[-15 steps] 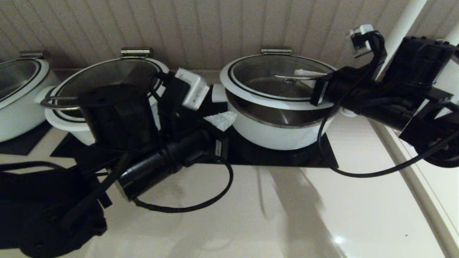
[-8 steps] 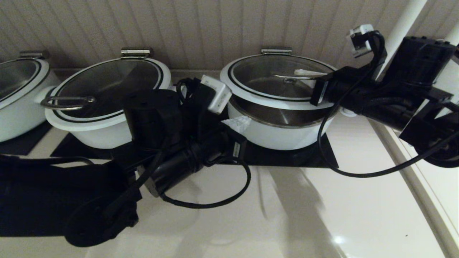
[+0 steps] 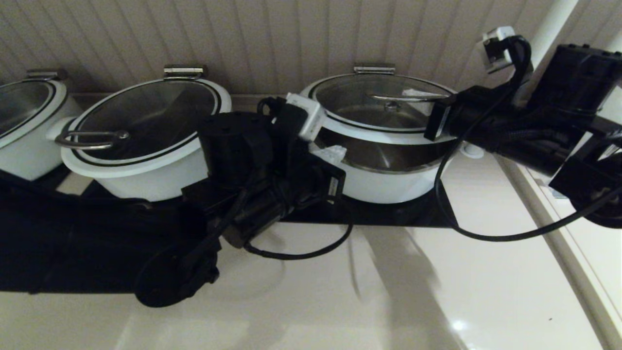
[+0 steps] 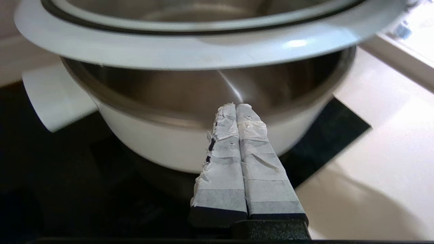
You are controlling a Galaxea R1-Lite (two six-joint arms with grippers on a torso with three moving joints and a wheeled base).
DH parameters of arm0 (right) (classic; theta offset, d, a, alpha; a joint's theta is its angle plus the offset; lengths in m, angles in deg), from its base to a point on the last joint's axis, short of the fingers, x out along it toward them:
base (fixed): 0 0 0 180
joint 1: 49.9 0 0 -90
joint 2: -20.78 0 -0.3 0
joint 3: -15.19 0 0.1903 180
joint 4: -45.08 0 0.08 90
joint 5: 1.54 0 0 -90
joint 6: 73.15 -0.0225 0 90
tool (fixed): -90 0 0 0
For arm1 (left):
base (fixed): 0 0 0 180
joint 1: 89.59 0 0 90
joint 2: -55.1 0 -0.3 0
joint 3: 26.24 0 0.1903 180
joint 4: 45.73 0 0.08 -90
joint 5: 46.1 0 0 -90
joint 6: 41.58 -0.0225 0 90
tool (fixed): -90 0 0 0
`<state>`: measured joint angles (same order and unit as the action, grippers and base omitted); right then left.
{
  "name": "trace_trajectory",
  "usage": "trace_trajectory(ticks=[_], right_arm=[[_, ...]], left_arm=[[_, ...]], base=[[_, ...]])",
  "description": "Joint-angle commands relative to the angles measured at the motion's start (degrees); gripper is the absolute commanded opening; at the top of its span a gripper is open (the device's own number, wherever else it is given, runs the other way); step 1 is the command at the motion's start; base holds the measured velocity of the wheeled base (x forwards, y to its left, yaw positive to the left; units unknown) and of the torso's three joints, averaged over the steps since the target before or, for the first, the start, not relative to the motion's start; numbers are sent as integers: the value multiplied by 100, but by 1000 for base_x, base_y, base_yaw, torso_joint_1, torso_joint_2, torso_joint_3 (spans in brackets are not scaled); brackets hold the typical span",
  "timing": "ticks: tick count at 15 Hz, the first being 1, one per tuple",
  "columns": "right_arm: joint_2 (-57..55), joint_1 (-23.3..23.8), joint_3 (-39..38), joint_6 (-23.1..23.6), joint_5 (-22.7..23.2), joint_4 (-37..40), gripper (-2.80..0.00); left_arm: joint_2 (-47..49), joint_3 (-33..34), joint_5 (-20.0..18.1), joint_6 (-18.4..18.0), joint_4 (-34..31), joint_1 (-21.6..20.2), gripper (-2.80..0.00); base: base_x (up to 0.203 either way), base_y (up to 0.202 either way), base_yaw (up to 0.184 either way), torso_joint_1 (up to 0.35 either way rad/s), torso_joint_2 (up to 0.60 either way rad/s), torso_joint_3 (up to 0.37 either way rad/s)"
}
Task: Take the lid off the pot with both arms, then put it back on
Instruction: Hold the pot lid with the left arm
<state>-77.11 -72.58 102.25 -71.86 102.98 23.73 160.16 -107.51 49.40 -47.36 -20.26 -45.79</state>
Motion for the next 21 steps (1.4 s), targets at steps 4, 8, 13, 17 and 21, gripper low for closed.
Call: trace_trajectory(ticks=[4,8,13,17,21], right_arm=[[199,-9,-173,11,15,-11,-280],[420,-18,-525,11,33,-20,-280],[635,-16,-596,12,33,36,-280],[911,-17,-968,11,40,60,-280],[1129,-18,-1224,11,51,68,-280]], left_arm=[[260,-353,144,-11,29,-3,-280],[269,-344,144,-20,29,-47,-280],[296,-344,241,-29,38,-86,-280],[304,-353,241,-20,38,-170,-280],[362,-469,241,-16,46,-196,-280]], base=[[0,0,0,0,0,0],[0,0,0,0,0,0],[0,0,0,0,0,0],[0,0,0,0,0,0],[0,0,0,0,0,0]])
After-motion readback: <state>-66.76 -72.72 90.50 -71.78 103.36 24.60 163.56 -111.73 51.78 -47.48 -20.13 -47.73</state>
